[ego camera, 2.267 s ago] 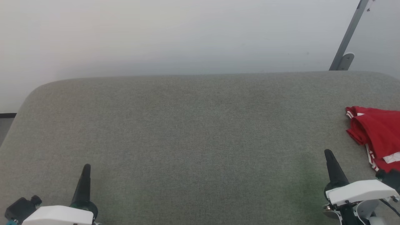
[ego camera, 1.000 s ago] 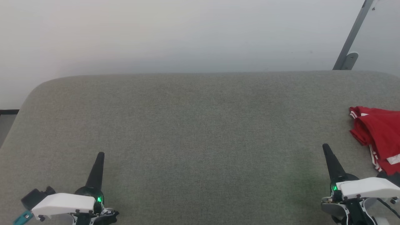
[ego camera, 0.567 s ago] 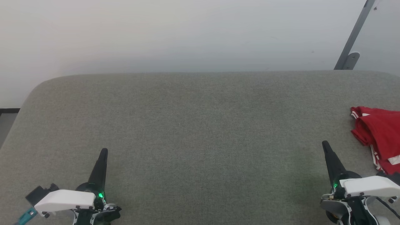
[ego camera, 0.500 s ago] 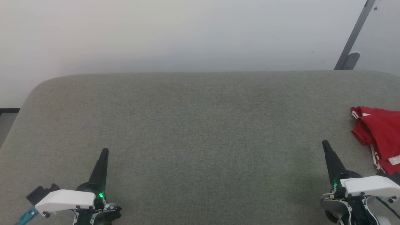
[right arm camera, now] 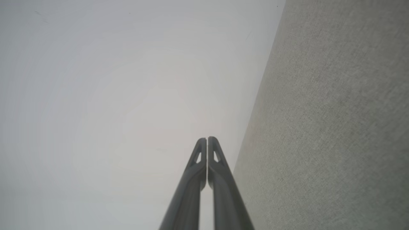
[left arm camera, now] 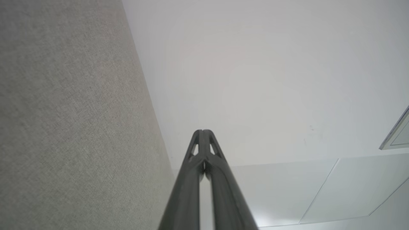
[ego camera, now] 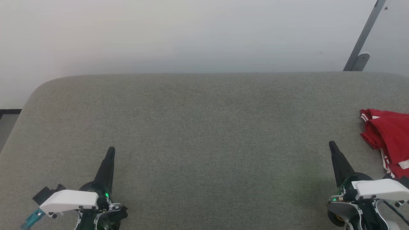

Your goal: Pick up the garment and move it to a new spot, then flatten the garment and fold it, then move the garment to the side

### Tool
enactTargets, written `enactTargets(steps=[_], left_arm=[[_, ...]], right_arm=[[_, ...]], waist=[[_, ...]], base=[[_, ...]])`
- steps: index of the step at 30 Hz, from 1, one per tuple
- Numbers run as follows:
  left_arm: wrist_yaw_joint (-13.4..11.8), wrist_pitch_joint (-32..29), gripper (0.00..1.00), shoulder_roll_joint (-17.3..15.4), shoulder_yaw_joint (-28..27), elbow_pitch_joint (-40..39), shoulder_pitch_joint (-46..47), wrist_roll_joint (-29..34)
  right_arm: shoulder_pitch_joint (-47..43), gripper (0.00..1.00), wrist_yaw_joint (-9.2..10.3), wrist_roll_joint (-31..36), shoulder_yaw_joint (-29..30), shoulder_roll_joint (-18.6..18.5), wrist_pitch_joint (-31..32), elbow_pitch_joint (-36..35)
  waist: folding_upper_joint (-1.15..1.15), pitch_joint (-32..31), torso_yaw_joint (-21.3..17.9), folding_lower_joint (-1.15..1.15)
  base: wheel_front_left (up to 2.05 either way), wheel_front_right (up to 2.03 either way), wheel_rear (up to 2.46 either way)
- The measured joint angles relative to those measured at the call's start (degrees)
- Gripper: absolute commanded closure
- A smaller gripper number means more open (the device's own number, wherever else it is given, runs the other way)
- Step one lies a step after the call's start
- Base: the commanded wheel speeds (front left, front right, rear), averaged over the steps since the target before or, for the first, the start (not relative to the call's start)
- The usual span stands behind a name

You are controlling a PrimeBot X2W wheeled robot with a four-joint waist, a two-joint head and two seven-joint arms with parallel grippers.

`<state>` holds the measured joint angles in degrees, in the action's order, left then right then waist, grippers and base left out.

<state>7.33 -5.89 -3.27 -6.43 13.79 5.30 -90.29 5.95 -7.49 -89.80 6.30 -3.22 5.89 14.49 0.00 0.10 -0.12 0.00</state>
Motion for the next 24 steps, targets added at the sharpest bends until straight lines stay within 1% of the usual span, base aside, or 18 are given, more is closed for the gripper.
enactTargets(steps=[7, 24], left_arm=[[0.0, -0.7, 1.00, 0.4, 0.0, 0.3, 0.6, -2.0], [0.0, -0.7, 1.00, 0.4, 0.0, 0.3, 0.6, -2.0]], right_arm=[[0.0, 1.00, 0.00, -2.5, 0.2, 0.3, 0.6, -0.4], [0.1, 1.00, 0.00, -2.5, 0.3, 0.3, 0.7, -0.4]], waist=[[0.00, 0.1, 0.1, 0.00], [0.00, 0.1, 0.1, 0.00]], base=[[0.00, 0.00, 0.00], [0.00, 0.00, 0.00]])
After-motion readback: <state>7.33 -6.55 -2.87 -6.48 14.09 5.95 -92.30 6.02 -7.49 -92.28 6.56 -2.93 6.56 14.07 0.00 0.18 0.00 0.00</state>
